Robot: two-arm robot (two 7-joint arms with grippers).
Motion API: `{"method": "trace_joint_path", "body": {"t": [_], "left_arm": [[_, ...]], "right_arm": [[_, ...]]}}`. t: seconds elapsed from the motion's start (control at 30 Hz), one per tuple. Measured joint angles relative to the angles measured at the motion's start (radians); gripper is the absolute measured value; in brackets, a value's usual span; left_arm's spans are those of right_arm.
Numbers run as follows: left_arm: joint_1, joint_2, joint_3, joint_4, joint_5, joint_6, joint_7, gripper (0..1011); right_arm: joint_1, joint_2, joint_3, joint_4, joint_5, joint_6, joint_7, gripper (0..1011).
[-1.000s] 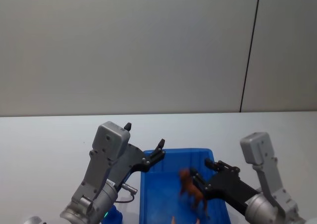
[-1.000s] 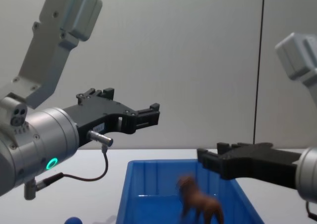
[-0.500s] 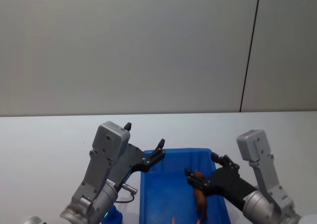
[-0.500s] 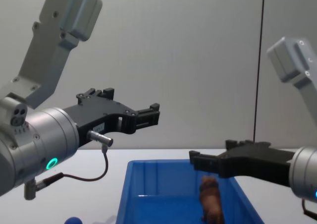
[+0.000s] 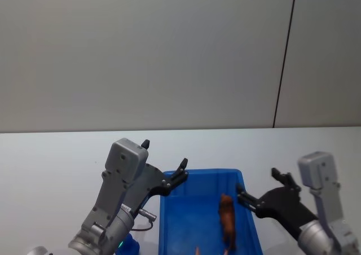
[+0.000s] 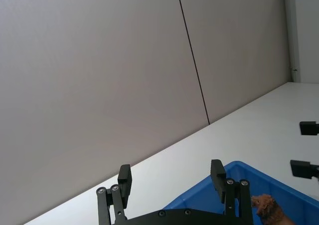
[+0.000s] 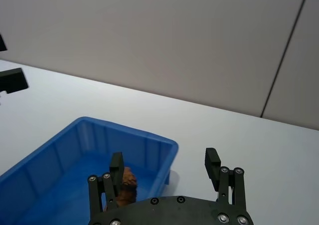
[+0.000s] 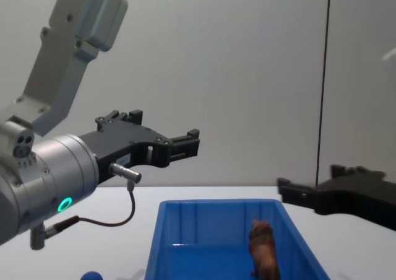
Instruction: Pick up the two dolls from the table and place them into the box.
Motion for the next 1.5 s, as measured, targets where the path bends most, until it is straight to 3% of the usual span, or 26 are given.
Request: {"method": "trace_joint_path", "body": {"t": [0.3, 0.7, 1.0, 1.5], "left_arm": [[0.0, 0.0, 0.0, 0.0, 0.0, 0.0, 0.0, 1001], [0.006, 0.004, -0.003, -0.005, -0.008, 0.009, 0.003, 1002], [0.034, 0.023, -0.015, -0.03, -0.06, 0.063, 0.039, 1001], [0.112, 0.082, -0.047, -0.087, -0.187, 0.169, 0.12, 1001]], "right_arm": [[-0.044, 0.025, 0.017, -0.034, 0.018, -0.031, -0.063, 1001], [-0.068, 0.038, 0.026, -0.052, 0.028, -0.048, -0.099, 1001], [-0.076, 0.043, 0.029, -0.058, 0.031, -0.054, -0.111, 1001], [-0.082, 0.046, 0.031, -0.062, 0.033, -0.057, -0.118, 1001]]}}
